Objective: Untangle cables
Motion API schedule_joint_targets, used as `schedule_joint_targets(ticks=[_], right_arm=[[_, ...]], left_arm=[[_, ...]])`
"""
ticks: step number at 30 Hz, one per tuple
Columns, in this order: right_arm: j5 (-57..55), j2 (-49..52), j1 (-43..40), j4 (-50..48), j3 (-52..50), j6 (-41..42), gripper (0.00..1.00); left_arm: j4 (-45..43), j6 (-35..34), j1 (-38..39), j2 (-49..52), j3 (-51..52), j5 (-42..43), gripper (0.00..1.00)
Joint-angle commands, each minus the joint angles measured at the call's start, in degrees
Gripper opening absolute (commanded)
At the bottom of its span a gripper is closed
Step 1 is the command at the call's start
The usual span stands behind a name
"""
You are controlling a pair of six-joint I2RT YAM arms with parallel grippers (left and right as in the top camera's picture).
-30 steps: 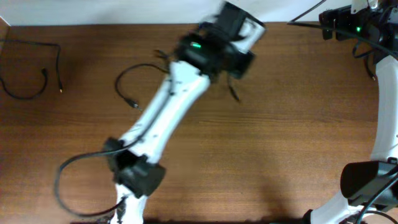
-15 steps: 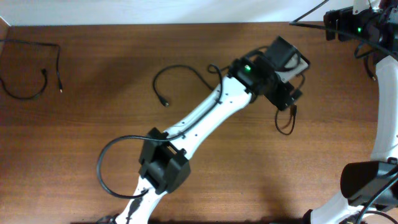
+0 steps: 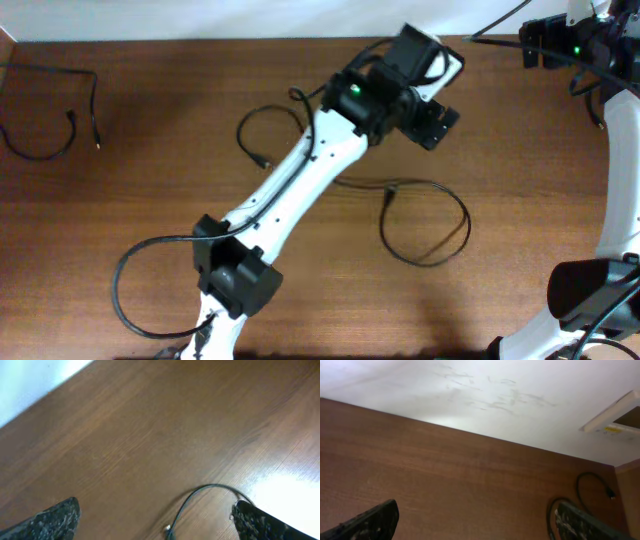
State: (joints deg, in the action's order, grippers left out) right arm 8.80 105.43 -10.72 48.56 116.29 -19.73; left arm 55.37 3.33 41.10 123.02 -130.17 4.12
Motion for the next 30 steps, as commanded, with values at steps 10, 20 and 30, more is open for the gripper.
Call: schedule_joint_targets(ticks=[10,20,30], right_arm=[[11.41,2.05,2.97,6.62,-1.01,0.07,0.99],[17.16,10.88,21.59,21.27,-1.92,-4.7,0.99],[15.61,26.8,28.72,33.31,-3.26,-24.02,0.93]], left_arm=[[4.11,-0.79,-6.32,-10.64,-4.57,-19.26,0.99],[8.98,-1.2,-16.74,-22.29,-4.57,-24.72,0.99],[13.64,-1.18,-19.17,-22.73,-4.57,-25.0,0.99]])
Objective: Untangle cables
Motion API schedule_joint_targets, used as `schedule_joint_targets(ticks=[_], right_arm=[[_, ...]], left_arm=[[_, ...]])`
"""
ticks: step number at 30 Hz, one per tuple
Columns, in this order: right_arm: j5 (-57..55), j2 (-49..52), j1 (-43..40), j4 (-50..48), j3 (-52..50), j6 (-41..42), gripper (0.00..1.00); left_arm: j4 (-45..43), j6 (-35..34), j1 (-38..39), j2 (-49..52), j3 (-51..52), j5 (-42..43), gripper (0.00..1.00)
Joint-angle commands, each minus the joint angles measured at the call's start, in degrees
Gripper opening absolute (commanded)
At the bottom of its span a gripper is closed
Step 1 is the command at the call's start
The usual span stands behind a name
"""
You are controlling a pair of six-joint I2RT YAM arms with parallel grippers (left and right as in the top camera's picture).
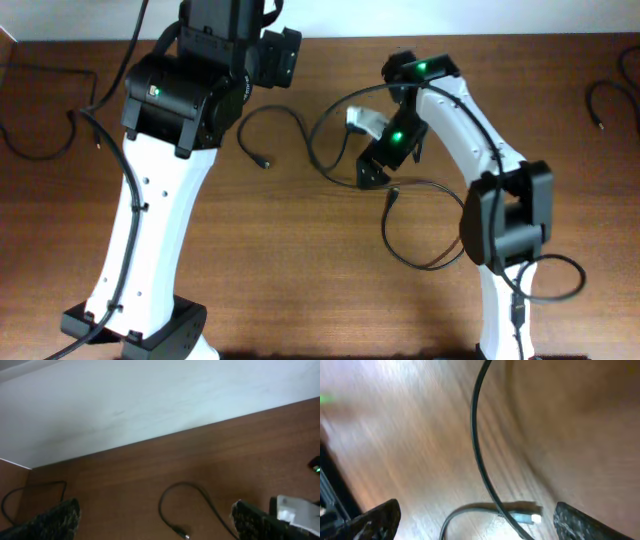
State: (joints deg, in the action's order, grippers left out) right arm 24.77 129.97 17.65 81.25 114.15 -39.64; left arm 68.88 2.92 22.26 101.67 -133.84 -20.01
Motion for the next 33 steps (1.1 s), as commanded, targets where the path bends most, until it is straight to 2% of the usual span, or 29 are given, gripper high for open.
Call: schedule_joint_targets(ticks=[1,6,7,8,9,11,14,17,19,20,22,24,26,30,33], right_arm=[[-0.35,2.56,0.35,0.37,-2.21,-4.79,0.93],[-0.26,2.62,0.37,-6.34,-11.67,-5.14,0.93],[0.0,2.62,0.35,-7.21,-12.79,-5.14,0.87],[0.07,2.62,0.35,-8.59,-13.62,-5.14,0.2],[0.57,2.62,0.35,-9.77,-14.21,-4.68,0.04],[0.35,2.51,0.35,-10.16,-14.03,-4.66,0.04],[-2.99,1.03,0.24,-8.85,-8.66,1.11,0.04],[-4.63,-2.67,0.24,-2.67,9.01,3.19,0.04],[-9.75,-3.61,-0.57,-2.64,28.46,6.32,0.04],[-11.67,-3.61,-1.7,-4.22,35.26,7.8,0.04],[-18.21,-3.61,-4.74,-10.45,43.36,16.35,0.04],[-22.47,-3.61,-10.34,-19.28,47.6,28.94,0.04],[-22.45,-3.61,-14.91,-26.49,47.93,34.77,0.04],[-22.51,-1.81,-21.4,-34.88,47.63,35.98,0.04],[-22.45,2.82,-23.69,-33.7,47.08,35.63,0.04]], left_arm=[[0.17,-0.76,-0.33,-1.38,-0.9,-0.87,0.99],[0.57,-0.76,-0.33,-1.38,-0.9,-0.83,0.99],[0.66,-0.76,-0.33,-1.38,-0.9,-0.85,0.99],[0.68,-0.76,-0.33,-1.38,-0.9,-0.83,0.99],[0.7,-0.76,-0.33,-1.38,-0.9,-0.85,0.99],[1.09,-0.76,-0.33,-1.38,-0.9,-0.85,0.99],[1.33,-0.76,-0.33,-1.38,-0.9,-0.81,0.99],[1.95,-0.76,-0.31,-1.38,-0.9,-0.81,0.99],[2.86,-0.76,-0.31,-1.36,-0.9,-0.79,0.99],[3.48,-0.76,-0.31,-1.36,-0.9,-0.76,0.99],[4.26,-0.76,-0.31,-1.36,-0.9,-0.76,0.99],[4.48,-0.76,-0.31,-1.36,-0.9,-0.79,0.99],[4.55,-0.76,-0.31,-1.36,-0.9,-0.76,0.99],[6.01,-0.76,-0.31,-1.36,-0.87,-0.79,0.99],[6.99,-0.76,-0.31,-1.36,-0.87,-0.81,0.99]])
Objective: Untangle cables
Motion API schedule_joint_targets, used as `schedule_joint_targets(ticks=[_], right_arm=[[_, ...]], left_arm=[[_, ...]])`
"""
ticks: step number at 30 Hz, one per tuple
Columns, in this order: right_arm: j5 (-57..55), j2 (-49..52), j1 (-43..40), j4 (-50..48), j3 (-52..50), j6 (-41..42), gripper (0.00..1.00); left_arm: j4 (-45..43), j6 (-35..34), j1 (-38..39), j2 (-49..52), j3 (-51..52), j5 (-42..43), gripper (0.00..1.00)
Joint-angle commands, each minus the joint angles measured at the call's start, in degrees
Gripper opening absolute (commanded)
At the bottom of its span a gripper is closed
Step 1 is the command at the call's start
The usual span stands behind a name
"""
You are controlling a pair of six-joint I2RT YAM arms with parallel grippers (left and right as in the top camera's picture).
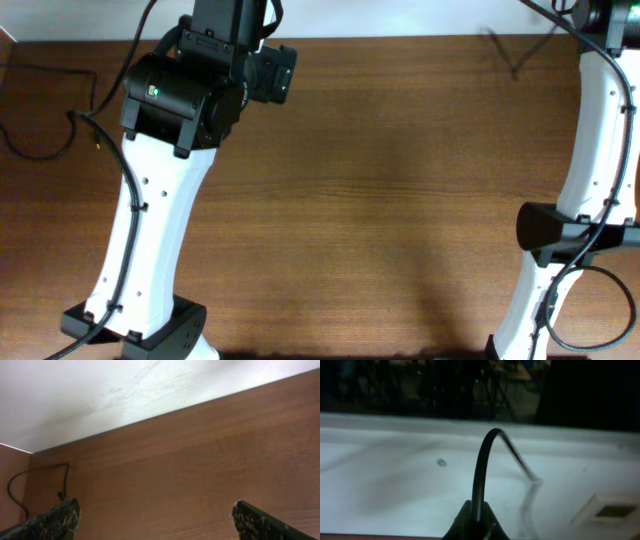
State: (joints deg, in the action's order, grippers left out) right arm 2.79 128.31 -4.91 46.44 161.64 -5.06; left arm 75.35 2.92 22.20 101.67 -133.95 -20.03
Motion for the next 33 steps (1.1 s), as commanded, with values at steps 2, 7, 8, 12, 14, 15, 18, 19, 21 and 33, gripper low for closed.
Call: schedule_joint_targets(ticks=[2,7,8,12,14,15,18,19,21,33], right_arm=[[0.26,8.13,-0.92,3.82,-1.4,1.05,0.04],[2.62,17.75,1.11,7.78,-8.09,1.03,0.04],[3.52,19.1,1.2,7.17,-11.17,1.05,0.04],[4.15,19.63,0.04,2.6,-21.86,1.03,0.04],[4.11,19.63,-1.25,-0.5,-26.34,1.05,0.04],[4.09,19.63,-1.73,-1.11,-27.26,1.03,0.04],[4.13,19.63,-3.87,-3.43,-30.32,1.05,0.04],[4.09,19.63,-4.22,-3.82,-30.58,1.03,0.04],[4.09,19.63,-4.74,-4.37,-30.62,0.83,0.04],[10.32,8.2,-0.31,-3.98,-27.15,-5.6,0.99]], left_arm=[[0.57,-0.76,-0.24,-1.36,-0.76,-0.79,0.99],[1.07,-0.74,-0.24,-1.36,-0.76,-0.79,0.99],[1.27,-0.74,-0.24,-1.36,-0.76,-0.81,0.99],[1.51,-0.76,-0.24,-1.36,-0.76,-0.79,0.99],[1.77,-0.74,-0.24,-1.36,-0.76,-0.79,0.99],[1.75,-0.76,-0.24,-1.36,-0.76,-0.79,0.99],[1.9,-0.76,-0.24,-1.36,-0.76,-0.79,0.99],[1.92,-0.74,-0.24,-1.36,-0.76,-0.79,0.99],[2.1,-0.76,-0.24,-1.36,-0.76,-0.79,0.99],[1.2,-0.79,-0.26,-1.42,-0.79,-7.91,0.99]])
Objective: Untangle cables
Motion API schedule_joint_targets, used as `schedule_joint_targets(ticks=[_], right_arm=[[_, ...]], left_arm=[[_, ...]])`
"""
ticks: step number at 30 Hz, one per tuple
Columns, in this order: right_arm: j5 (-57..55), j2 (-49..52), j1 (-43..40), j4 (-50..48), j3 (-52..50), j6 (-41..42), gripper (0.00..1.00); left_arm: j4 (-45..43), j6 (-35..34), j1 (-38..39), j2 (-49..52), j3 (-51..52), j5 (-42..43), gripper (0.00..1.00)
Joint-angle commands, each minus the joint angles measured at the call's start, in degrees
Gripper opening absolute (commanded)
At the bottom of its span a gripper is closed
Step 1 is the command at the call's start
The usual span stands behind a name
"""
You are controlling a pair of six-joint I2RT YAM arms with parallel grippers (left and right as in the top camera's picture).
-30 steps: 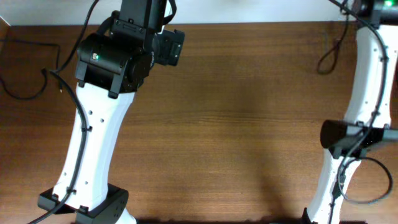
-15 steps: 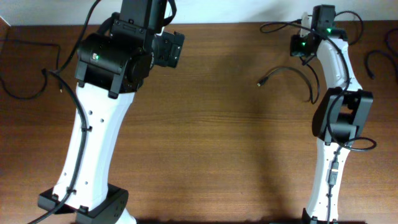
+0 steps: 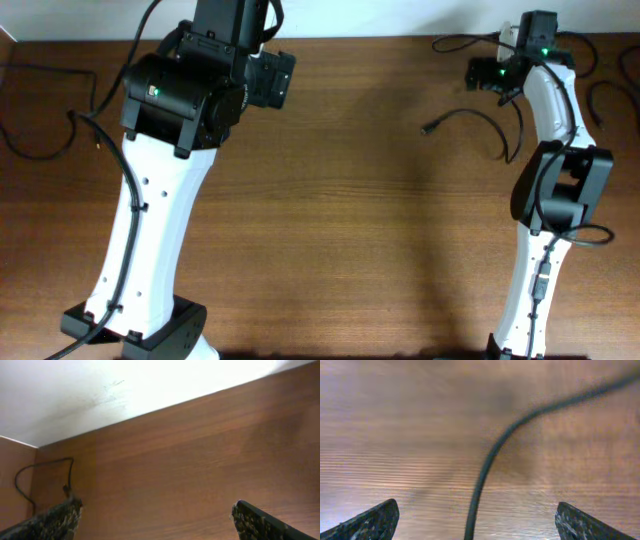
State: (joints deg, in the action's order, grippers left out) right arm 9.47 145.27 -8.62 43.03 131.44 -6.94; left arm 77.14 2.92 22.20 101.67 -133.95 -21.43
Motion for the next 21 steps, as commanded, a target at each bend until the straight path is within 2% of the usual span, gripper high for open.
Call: schedule_joint_targets(ticks=[1,5,7,9,11,13,16,21], right_arm=[[3.34,-11.17,6.32,-0.83,3.43,-6.47,0.99],[-7.32,-17.46,14.25,-1.2,8.48,-7.85,0.99],[-7.58,-18.23,15.67,1.57,11.63,-7.54,0.99],[-7.58,-18.25,15.76,4.63,12.52,-7.13,0.99],[-7.58,-18.25,15.76,7.19,12.63,-7.15,0.99],[-7.58,-18.27,15.74,7.8,12.63,-7.17,0.99],[-5.84,-18.29,15.76,8.48,12.92,-7.17,0.99],[-5.07,-18.29,15.74,12.41,12.92,-7.21,0.99]], left_arm=[[-1.22,-0.76,-0.26,-1.64,-0.79,-8.31,0.99],[-1.33,-0.76,-5.14,-2.38,-0.79,-8.59,0.99],[-1.4,-0.79,-14.49,-1.99,-0.7,-8.07,0.99],[-1.68,-0.76,-21.4,-1.42,-0.68,-4.09,0.99],[-3.78,-0.76,-31.45,1.16,-0.55,5.25,0.99],[-4.68,-0.48,-36.98,5.44,-0.35,7.8,0.99],[-9.79,1.25,-39.43,14.21,-0.35,11.63,0.99],[-16.44,3.58,-40.24,26.1,-0.35,9.6,0.99]])
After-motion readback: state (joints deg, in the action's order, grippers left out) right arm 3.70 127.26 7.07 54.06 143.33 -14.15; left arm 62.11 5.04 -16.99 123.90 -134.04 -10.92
